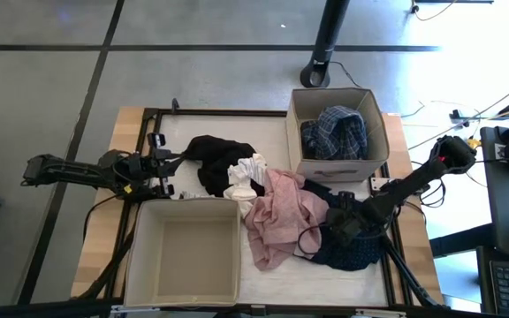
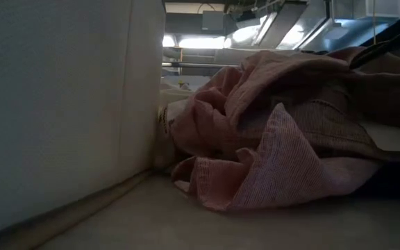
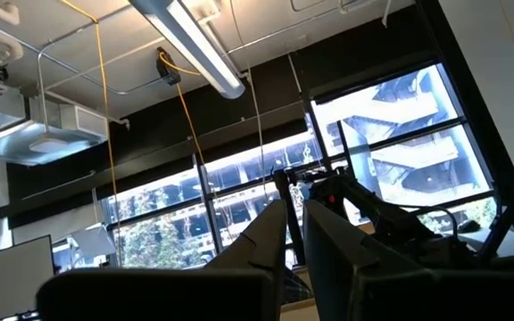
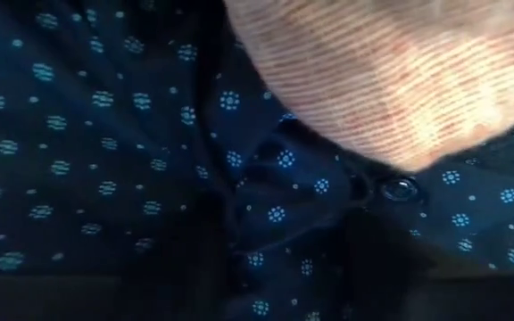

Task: Sort clothes
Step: Put the blue patterned polo shirt into the right laundry organizer

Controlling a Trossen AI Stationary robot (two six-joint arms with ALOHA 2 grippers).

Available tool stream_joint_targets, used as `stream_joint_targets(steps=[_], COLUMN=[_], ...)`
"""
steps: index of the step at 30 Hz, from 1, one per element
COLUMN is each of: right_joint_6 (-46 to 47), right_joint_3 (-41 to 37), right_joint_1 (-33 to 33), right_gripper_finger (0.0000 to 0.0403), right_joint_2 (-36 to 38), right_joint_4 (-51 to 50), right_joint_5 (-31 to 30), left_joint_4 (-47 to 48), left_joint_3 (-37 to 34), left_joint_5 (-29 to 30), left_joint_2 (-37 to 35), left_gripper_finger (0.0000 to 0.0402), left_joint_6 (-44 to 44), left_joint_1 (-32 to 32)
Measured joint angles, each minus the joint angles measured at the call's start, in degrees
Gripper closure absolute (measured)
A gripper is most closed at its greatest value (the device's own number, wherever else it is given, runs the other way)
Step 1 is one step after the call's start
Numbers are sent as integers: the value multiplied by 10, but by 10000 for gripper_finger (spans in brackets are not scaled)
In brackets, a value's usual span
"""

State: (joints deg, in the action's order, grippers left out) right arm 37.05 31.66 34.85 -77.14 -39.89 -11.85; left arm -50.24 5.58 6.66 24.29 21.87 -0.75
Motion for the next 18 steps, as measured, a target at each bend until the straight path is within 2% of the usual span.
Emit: stream_joint_targets(steps=[7, 13, 18], right_joint_6=[-14, -53, -104], right_joint_3=[0, 12, 67], right_joint_1=[1, 0, -1], right_gripper_finger=[358, 366, 366], right_joint_2=[-1, -4, -9], right_joint_4=[3, -2, -38], right_joint_5=[-5, 12, 49], left_joint_4=[0, 0, 0], left_joint_3=[0, 0, 0], left_joint_5=[0, 0, 0], left_joint_2=[0, 0, 0], left_gripper_finger=[370, 370, 370], left_joint_6=[-1, -2, -2], left_joint_1=[0, 0, 0])
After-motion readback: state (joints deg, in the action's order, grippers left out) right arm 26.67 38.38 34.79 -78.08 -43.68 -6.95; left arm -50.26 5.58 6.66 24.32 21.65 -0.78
